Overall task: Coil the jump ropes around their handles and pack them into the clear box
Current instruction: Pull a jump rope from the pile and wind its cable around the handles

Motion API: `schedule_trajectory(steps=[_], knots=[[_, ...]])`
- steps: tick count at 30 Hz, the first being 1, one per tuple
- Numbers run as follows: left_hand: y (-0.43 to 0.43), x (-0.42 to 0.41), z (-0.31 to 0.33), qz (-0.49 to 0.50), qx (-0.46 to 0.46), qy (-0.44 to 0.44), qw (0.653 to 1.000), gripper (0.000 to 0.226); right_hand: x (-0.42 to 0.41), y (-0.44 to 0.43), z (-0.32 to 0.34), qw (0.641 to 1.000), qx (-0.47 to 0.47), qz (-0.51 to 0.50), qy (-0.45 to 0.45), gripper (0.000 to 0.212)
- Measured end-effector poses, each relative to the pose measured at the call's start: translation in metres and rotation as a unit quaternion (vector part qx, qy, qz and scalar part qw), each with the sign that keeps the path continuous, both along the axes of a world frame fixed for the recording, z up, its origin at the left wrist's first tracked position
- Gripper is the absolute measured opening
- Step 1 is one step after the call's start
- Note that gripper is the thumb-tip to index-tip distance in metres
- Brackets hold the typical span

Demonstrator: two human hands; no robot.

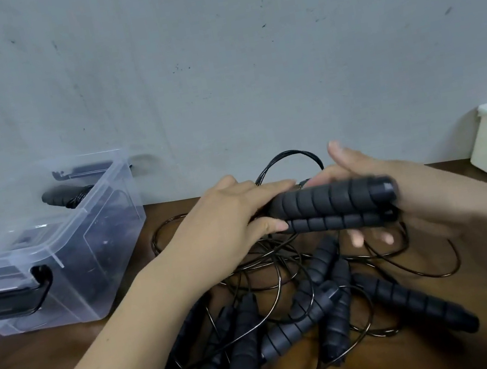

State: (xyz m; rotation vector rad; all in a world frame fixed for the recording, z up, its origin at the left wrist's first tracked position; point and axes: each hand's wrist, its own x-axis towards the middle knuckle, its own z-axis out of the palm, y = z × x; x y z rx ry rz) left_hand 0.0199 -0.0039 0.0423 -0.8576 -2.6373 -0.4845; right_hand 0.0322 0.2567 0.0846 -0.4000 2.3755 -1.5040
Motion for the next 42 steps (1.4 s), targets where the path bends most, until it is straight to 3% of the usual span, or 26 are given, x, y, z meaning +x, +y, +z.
schedule_trajectory(steps=[1, 4, 7, 10, 12, 15, 19, 21, 24, 25, 29, 33, 36, 40, 42], knots=[[0.004, 0.002, -0.001, -0.003, -0.022, 0.010, 1.000, 0.059, 0.001, 0.004, 0.003, 0.999, 0.023, 0.027, -0.024, 0.074], [0.013, 0.002, -0.007, -0.011, -0.057, 0.035, 0.998, 0.059, 0.008, 0.011, 0.003, 0.975, 0.137, 0.173, -0.026, 0.049], [0.013, 0.001, -0.012, -0.027, -0.038, 0.010, 0.999, 0.068, 0.007, 0.008, -0.007, 0.951, 0.241, 0.182, 0.063, 0.034], [0.006, 0.000, -0.006, -0.010, 0.002, -0.027, 1.000, 0.084, 0.003, 0.011, -0.004, 0.960, 0.216, 0.134, 0.122, 0.035], [0.000, -0.002, -0.002, 0.017, 0.023, -0.014, 0.999, 0.085, 0.004, 0.018, 0.003, 0.963, 0.198, 0.133, 0.126, 0.044], [-0.007, -0.004, 0.003, 0.046, 0.057, 0.032, 0.997, 0.083, 0.006, 0.026, 0.012, 0.963, 0.182, 0.136, 0.143, 0.040], [-0.014, -0.004, 0.009, 0.049, 0.142, 0.037, 0.988, 0.112, 0.006, 0.034, 0.019, 0.971, 0.142, 0.094, 0.170, 0.036], [-0.015, -0.002, 0.011, 0.053, 0.159, 0.008, 0.986, 0.093, 0.007, 0.038, 0.021, 0.974, 0.125, 0.075, 0.176, 0.037], [-0.013, 0.002, 0.016, 0.056, 0.192, -0.060, 0.978, 0.025, 0.008, 0.041, 0.025, 0.974, 0.120, 0.066, 0.182, 0.037], [-0.013, 0.003, 0.017, 0.055, 0.210, -0.076, 0.973, 0.013, 0.009, 0.041, 0.026, 0.973, 0.119, 0.064, 0.185, 0.037], [-0.019, 0.012, 0.031, 0.052, 0.238, -0.092, 0.965, 0.010, 0.010, 0.043, 0.029, 0.978, 0.063, 0.013, 0.199, 0.033], [-0.018, 0.023, 0.037, 0.017, 0.155, -0.206, 0.966, 0.033, 0.003, 0.047, 0.030, 0.974, 0.006, -0.052, 0.219, 0.027], [-0.013, 0.016, 0.026, 0.037, 0.139, -0.155, 0.977, 0.037, 0.006, 0.042, 0.028, 0.977, 0.011, -0.036, 0.209, 0.025], [-0.019, 0.002, 0.014, 0.062, 0.109, -0.208, 0.970, 0.051, 0.005, 0.038, 0.024, 0.976, -0.014, -0.050, 0.210, 0.023], [-0.019, -0.002, 0.005, 0.074, 0.104, -0.219, 0.967, 0.043, 0.004, 0.034, 0.024, 0.976, -0.032, -0.055, 0.208, 0.024]])
